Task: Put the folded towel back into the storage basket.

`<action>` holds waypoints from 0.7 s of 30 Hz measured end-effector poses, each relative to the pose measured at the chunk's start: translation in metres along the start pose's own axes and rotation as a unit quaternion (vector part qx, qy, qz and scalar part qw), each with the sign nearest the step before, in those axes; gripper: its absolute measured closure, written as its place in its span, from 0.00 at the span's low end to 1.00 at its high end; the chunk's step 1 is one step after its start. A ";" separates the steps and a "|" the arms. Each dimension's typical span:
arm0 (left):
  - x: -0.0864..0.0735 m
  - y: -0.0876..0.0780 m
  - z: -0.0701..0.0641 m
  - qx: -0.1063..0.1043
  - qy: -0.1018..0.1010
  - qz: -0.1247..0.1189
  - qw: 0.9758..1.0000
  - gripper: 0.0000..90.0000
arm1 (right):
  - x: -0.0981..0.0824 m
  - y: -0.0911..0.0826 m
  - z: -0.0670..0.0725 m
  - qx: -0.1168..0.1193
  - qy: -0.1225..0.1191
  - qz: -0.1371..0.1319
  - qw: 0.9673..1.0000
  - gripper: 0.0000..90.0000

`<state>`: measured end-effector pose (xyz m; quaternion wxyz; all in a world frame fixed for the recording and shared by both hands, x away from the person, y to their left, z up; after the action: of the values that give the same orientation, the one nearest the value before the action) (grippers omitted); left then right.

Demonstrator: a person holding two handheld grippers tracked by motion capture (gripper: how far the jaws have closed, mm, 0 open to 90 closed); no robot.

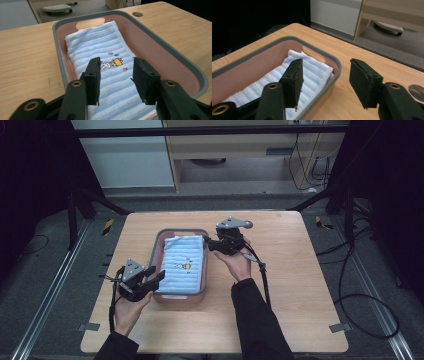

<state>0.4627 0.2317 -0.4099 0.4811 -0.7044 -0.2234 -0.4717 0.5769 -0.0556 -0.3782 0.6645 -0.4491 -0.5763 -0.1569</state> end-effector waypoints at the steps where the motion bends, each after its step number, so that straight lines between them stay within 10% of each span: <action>1: 0.000 -0.001 0.000 0.001 0.001 -0.001 1.000 0.60 | -0.002 -0.005 -0.002 -0.003 0.004 -0.003 1.000 0.46; 21: -0.001 -0.015 0.023 0.023 -0.008 -0.014 1.000 0.45 | -0.076 -0.086 -0.052 -0.051 0.046 0.012 0.998 0.29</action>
<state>0.4612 0.2586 -0.4059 0.4889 -0.6935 -0.2481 -0.4674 0.5251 -0.1673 -0.4080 0.6679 -0.4818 -0.5313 -0.1987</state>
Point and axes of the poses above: each handheld gripper's, and its own axes: y roughly forward along the jaws, x roughly out of its top, z roughly to its left, the point moved 1 cm from there along y, roughly forward along the jaws, and after that the axes turned 5 degrees about -y, right-handed, at the moved point
